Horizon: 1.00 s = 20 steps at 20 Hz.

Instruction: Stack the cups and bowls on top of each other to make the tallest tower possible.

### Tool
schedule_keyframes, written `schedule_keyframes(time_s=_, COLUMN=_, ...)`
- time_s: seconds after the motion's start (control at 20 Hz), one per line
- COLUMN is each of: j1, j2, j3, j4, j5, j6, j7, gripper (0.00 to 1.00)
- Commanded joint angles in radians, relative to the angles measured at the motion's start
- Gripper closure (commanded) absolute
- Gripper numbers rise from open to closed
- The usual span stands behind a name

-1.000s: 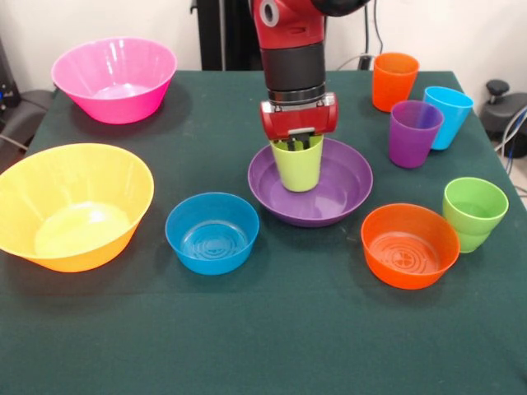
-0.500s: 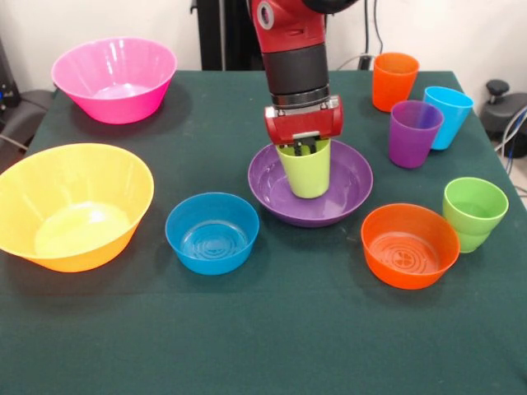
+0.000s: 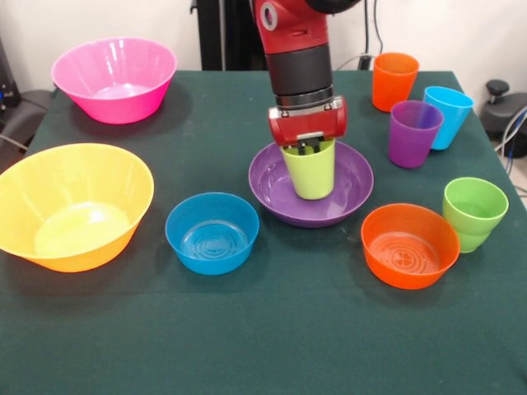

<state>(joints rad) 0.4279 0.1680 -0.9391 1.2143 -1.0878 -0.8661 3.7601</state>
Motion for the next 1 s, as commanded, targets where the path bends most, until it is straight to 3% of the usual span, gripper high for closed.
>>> schedule_keyframes(time_s=0.05, j1=0.114, j2=0.2, j3=0.045, j4=-0.153, j5=-0.224, j6=0.109, j7=0.105, gripper=1.0)
schedule_keyframes(time_s=0.1, j1=0.136, j2=0.244, j3=0.01, j4=-0.166, j5=-0.285, j6=0.09, j7=0.162, gripper=1.0)
schedule_keyframes(time_s=0.2, j1=0.152, j2=0.28, j3=-0.02, j4=-0.174, j5=-0.342, j6=0.068, j7=0.205, gripper=1.0)
schedule_keyframes(time_s=0.45, j1=0.175, j2=0.316, j3=-0.049, j4=-0.182, j5=-0.394, j6=0.05, j7=0.263, gripper=1.0)
schedule_keyframes(time_s=0.65, j1=0.171, j2=0.297, j3=-0.041, j4=-0.169, j5=-0.354, j6=0.079, j7=0.242, gripper=1.0)
schedule_keyframes(time_s=1.0, j1=0.145, j2=0.178, j3=0.043, j4=-0.108, j5=-0.157, j6=0.205, j7=0.096, gripper=1.0)
